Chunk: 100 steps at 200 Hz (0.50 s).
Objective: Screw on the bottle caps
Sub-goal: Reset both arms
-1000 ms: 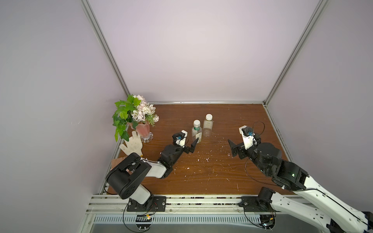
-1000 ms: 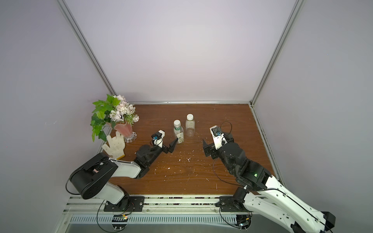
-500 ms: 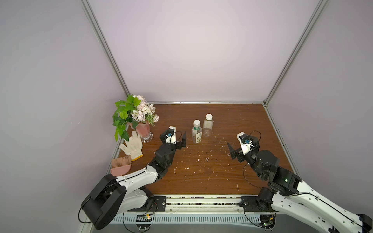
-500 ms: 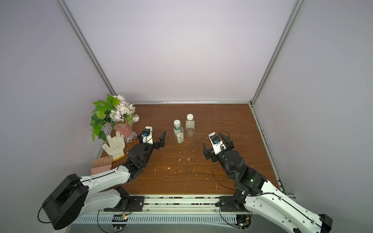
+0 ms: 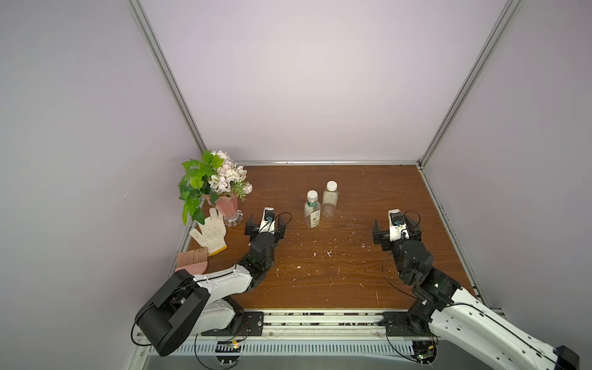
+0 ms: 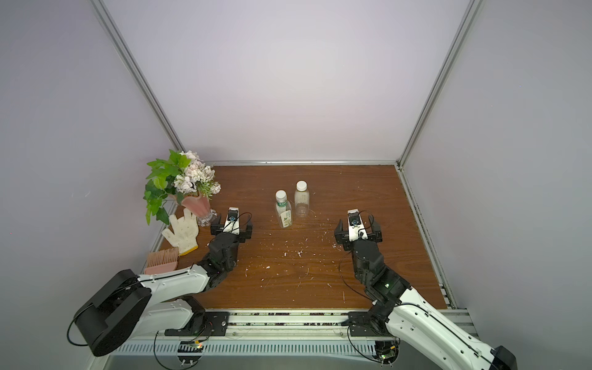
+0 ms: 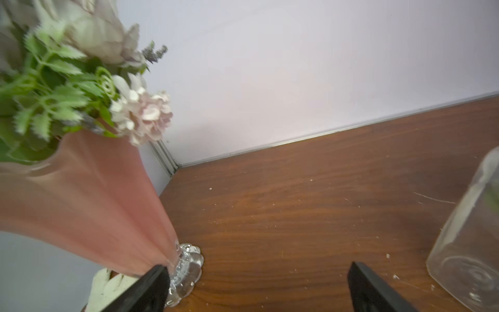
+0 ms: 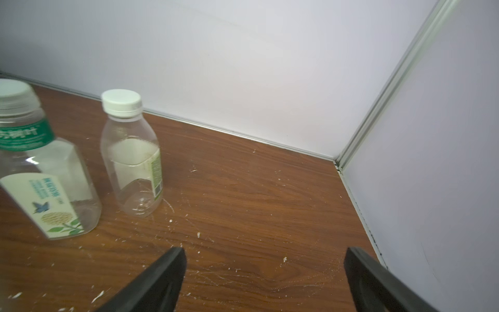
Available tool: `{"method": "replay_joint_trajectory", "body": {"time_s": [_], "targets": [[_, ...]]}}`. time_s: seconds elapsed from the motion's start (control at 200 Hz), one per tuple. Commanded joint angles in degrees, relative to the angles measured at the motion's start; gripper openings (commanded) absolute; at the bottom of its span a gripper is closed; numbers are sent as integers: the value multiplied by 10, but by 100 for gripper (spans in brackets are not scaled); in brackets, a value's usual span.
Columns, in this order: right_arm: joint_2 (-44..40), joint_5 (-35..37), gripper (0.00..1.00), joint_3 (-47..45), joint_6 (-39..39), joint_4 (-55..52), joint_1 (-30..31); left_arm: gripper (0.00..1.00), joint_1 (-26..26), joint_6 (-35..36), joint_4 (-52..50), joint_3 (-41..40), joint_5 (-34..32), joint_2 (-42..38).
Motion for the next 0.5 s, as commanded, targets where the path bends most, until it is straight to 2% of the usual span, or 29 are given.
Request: {"method": "replay_joint_trajectory", "body": {"time_s": [0.0,0.145,0.225,0.345,0.495], "targets": [[21,-5,99,-15,44,66,-36,100,18,55,76,-9,-25,7],[47,-29,99,-43,55,117,-72,100,42,47,110,-37,-48,43],[63,-26,99,-61,61,148,-89,100,52,45,192,-70,-32,80],[87,-37,99,-86,61,197,-115,100,68,88,336,-101,14,124],[112,-46,99,-128,46,290,-142,100,101,134,440,-106,53,194]]}}
